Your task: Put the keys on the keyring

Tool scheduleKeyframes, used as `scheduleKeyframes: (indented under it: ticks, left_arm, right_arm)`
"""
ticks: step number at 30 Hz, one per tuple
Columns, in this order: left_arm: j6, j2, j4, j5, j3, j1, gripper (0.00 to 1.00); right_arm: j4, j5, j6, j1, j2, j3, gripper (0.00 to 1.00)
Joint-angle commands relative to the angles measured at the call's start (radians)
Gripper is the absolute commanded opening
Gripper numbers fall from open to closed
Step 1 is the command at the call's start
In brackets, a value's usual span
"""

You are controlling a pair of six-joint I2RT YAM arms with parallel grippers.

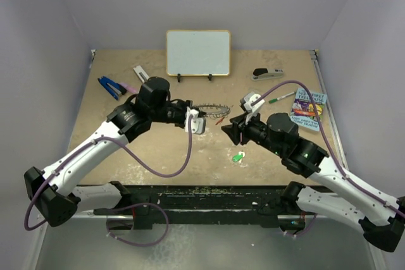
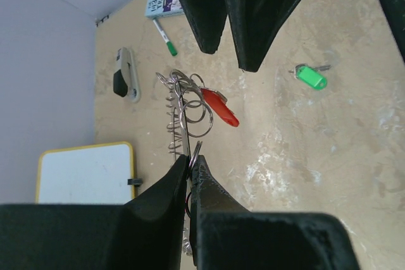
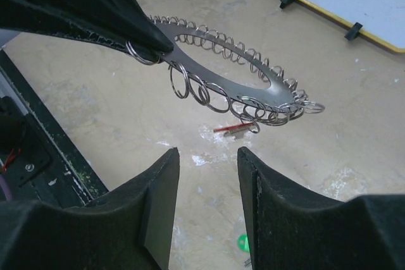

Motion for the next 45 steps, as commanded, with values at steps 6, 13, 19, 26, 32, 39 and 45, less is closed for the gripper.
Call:
scheduleKeyframes:
  ticks: [6, 13, 19, 26, 32, 39, 45]
  left_arm:
    - [-0.131, 0.087, -0.333, 0.111, 0.255, -0.003, 0.04]
    - [-0.178, 0.123, -0.401, 0.129, 0.302, -0.012, 0.04]
    - [-0.196, 0.162, -0.422, 0.132, 0.361, -0.014, 0.04]
    - [-0.215, 0.161, -0.408, 0.148, 0.366, -0.016, 0.04]
    - [-0.242, 0.165, -0.392, 0.167, 0.373, -0.017, 0.04]
    - [-0.253, 0.164, -0.394, 0.167, 0.387, -0.021, 0.04]
    - [-0.256, 0.165, -0.396, 0.173, 0.392, -0.025, 0.04]
  right_arm:
    - [-0.048, -0.111, -0.074, -0.004, -0.004, 0.156, 0.44]
    - [-0.04, -0.189, -0.086, -0.004, 0.052, 0.233, 0.43]
    - [-0.026, -0.249, -0.087, -0.003, 0.095, 0.253, 0.42]
    - [-0.001, -0.289, -0.072, -0.001, 0.107, 0.231, 0.43]
    - [0.019, -0.306, -0.069, -0.002, 0.129, 0.229, 0.43]
    - [0.032, -0.327, -0.069, -0.001, 0.161, 0.23, 0.42]
    - [0.032, -0.33, -0.071, -0.001, 0.173, 0.233, 0.41]
